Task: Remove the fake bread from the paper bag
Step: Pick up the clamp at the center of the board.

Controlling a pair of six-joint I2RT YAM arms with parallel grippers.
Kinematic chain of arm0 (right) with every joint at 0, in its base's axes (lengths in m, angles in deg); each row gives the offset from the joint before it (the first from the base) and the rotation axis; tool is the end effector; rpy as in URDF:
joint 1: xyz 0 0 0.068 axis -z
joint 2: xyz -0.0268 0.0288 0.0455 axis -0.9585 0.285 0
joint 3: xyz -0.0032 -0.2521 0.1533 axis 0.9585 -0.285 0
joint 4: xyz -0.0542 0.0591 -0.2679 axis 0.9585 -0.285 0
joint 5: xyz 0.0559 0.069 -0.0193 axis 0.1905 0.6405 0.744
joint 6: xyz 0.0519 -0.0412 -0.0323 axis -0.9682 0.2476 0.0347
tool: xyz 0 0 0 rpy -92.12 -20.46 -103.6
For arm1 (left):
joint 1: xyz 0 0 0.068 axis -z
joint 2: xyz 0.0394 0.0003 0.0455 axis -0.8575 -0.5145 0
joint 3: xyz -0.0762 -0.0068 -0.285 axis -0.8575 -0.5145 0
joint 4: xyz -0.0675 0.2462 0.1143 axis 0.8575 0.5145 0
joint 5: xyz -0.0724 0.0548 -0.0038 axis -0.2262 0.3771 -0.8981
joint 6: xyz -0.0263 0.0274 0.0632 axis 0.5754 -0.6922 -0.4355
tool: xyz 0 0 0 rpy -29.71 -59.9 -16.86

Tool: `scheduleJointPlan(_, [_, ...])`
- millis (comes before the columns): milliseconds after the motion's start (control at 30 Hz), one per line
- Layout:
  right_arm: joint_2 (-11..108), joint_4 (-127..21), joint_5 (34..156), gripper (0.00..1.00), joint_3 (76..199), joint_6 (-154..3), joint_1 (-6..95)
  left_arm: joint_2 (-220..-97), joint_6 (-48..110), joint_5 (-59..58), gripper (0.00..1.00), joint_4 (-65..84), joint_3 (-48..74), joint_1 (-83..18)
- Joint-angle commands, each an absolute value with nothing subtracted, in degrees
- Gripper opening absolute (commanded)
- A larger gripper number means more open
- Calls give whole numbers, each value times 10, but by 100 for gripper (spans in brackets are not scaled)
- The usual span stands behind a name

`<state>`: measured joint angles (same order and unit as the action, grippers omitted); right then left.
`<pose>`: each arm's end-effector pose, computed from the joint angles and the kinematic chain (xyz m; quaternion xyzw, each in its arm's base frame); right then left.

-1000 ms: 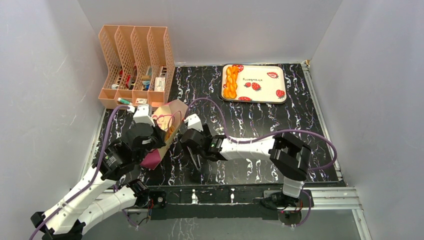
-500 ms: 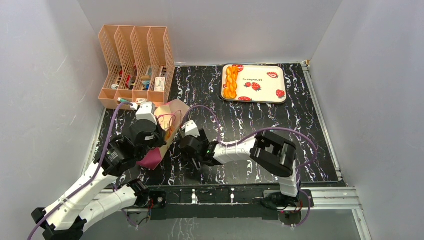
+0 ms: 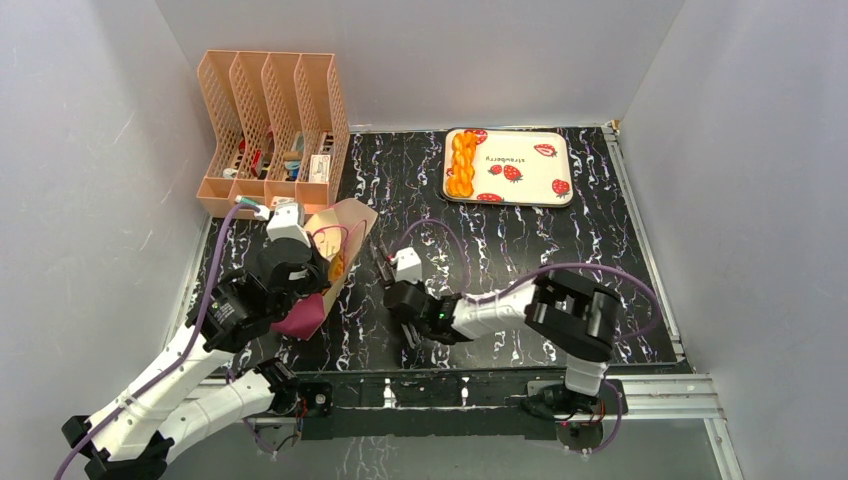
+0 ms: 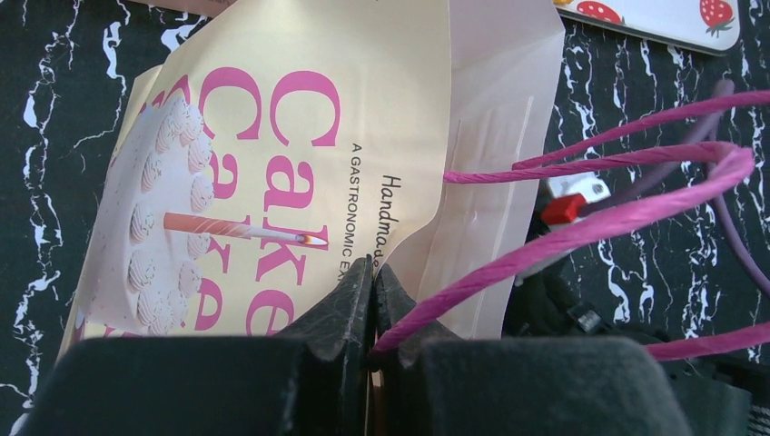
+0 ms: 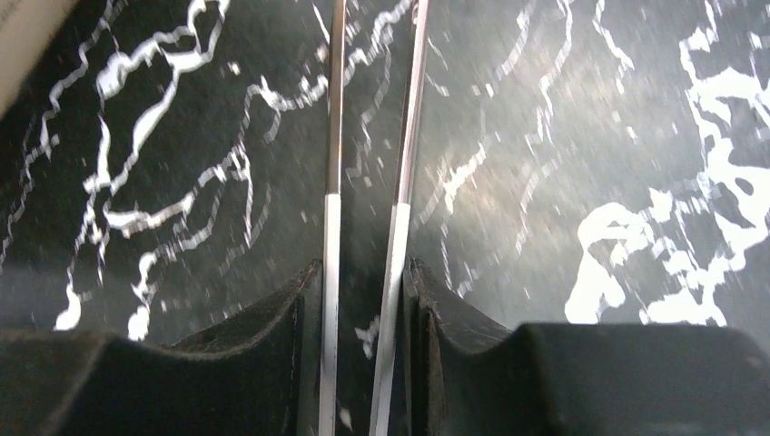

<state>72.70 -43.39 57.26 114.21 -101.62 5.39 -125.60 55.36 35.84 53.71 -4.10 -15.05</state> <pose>0.1758 0.3545 0.1291 -0.1713 0.8781 0.1426 0.4234 0.1384 -0.0934 0.3594 -0.0592 0.8450 -0.1521 0.5093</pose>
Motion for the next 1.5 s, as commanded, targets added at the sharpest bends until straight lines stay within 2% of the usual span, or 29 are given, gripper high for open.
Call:
scheduleJointPlan(0, [644, -517, 595, 29, 1092, -1080, 48, -1254, 581, 371, 4, 547, -30, -153])
scheduleJointPlan(200, [510, -628, 569, 28, 1066, -1127, 48, -1267, 592, 343, 5, 489, -46, -153])
scheduleJointPlan(333, [434, -697, 541, 28, 1072, -1135, 48, -1293, 594, 318, 0, 451, -56, -152])
scheduleJointPlan(700, [331, -890, 484, 26, 1120, -1191, 48, -1308, 601, 306, 0, 368, -114, -122])
scheduleJointPlan(1067, [294, -992, 455, 26, 1190, -1193, 48, -1313, 594, 350, 0, 367, -140, -16])
scheduleJointPlan(1467, [293, -1015, 538, 24, 1257, -1140, 47, -1234, 684, 433, 0, 493, -156, -5])
